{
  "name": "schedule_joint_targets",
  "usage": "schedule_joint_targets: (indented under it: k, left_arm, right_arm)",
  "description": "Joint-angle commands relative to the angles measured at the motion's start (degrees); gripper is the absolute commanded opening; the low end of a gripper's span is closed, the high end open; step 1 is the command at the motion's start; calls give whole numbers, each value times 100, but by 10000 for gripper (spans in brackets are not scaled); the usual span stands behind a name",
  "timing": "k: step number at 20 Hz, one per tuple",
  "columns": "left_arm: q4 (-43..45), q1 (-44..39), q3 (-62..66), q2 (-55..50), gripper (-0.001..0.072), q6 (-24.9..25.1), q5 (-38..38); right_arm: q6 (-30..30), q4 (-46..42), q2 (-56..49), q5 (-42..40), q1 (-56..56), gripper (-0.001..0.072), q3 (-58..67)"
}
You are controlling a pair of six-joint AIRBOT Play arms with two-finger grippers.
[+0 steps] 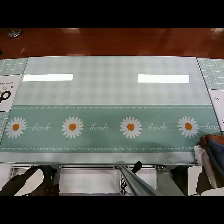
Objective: Fold the shirts.
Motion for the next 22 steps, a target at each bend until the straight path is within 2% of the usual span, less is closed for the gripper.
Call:
schedule_joint_targets:
  k: [1,3,5,7,9,10,11,12,13,15,17,18,20,21,22]
  left_arm:
    - [2,59,4,-2,184,-2,175]
    - [2,59,4,-4,184,-2,175]
    - [2,59,4,-4,184,-2,173]
    - [2,57,4,-4,186,-2,170]
    - [2,57,4,-4,192,-2,146]
    - [-4,55,4,-4,300,-2,79]
    - [-105,52,4,-4,500,-4,-22]
    - [-304,50,4,-4,572,-2,-219]
    - [-461,0,4,-9,589,0,-518]
    - [-468,-302,11,-76,594,2,-1287]
    - [-466,-839,11,-181,653,-9,-1978]
    - [-382,-1198,13,-238,653,-125,-2184]
    - [175,-1998,24,-352,666,-448,-2603]
    - [651,-2404,33,-409,705,-713,-2896]
    - [1207,-2820,31,-470,705,-1036,-3241]
  right_arm:
    - [-15,-361,13,-271,-17,94,-391]
    - [-17,-361,13,-339,-17,273,-501]
    - [-17,-367,13,-487,-17,417,-505]
    - [-11,-330,11,-691,2,431,-505]
    - [-13,400,11,-1121,168,430,-413]
    - [-85,1067,11,-1478,391,430,-282]
    - [-188,1805,11,-1853,688,429,-120]
    - [-310,2706,9,-2199,1038,432,66]
    - [-621,3783,-44,-2509,1491,438,291]
    - [-848,5274,-260,-2983,2577,455,640]
    - [-800,5539,-595,-3342,3877,522,927]
    - [-728,5423,-809,-3414,4548,603,1047]
    - [-243,5165,-1233,-3386,5646,606,1220]
    - [22,5047,-1460,-3344,6140,607,1292]
    - [216,4994,-1685,-3294,6551,607,1351]
